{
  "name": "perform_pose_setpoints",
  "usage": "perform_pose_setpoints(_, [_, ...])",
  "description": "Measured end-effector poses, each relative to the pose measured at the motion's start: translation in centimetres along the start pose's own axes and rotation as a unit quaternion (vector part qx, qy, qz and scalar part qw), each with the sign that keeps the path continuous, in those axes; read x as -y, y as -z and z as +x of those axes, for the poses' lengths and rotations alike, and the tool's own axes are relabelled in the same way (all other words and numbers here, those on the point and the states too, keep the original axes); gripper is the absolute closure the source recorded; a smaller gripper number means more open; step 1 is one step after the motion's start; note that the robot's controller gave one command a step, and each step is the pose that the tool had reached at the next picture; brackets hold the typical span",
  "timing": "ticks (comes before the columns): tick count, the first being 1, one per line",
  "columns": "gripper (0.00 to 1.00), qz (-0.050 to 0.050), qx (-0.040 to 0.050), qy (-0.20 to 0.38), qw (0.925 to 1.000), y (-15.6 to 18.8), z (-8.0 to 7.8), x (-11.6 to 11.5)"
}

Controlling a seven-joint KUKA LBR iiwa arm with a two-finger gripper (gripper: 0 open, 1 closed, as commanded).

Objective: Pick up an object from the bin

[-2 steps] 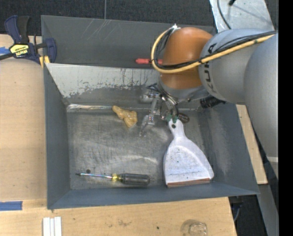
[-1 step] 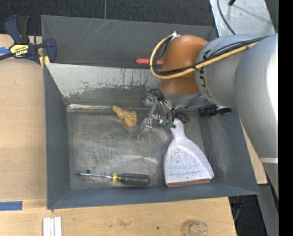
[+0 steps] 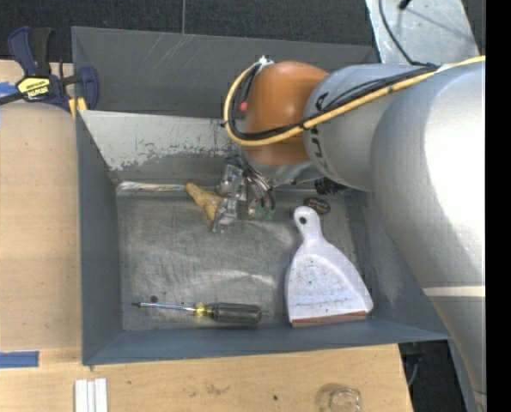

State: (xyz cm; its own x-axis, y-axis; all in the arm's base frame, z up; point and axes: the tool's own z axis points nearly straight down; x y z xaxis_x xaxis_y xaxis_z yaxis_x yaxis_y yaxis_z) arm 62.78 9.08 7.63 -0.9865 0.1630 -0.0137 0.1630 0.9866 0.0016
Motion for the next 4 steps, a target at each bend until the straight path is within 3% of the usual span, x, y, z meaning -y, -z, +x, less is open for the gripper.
perform_pose_setpoints(2, [1.00, 0.001, -0.0021, 0.000, 1.0000, 0.3, 0.1, 0.0])
perform_pose_setpoints(3, [1.00, 0.002, -0.0083, 0.000, 1.0000, 2.0, 0.4, 0.1])
perform_pose_setpoints(4, [1.00, 0.000, -0.0048, 0.000, 1.0000, 3.8, 0.2, 0.0])
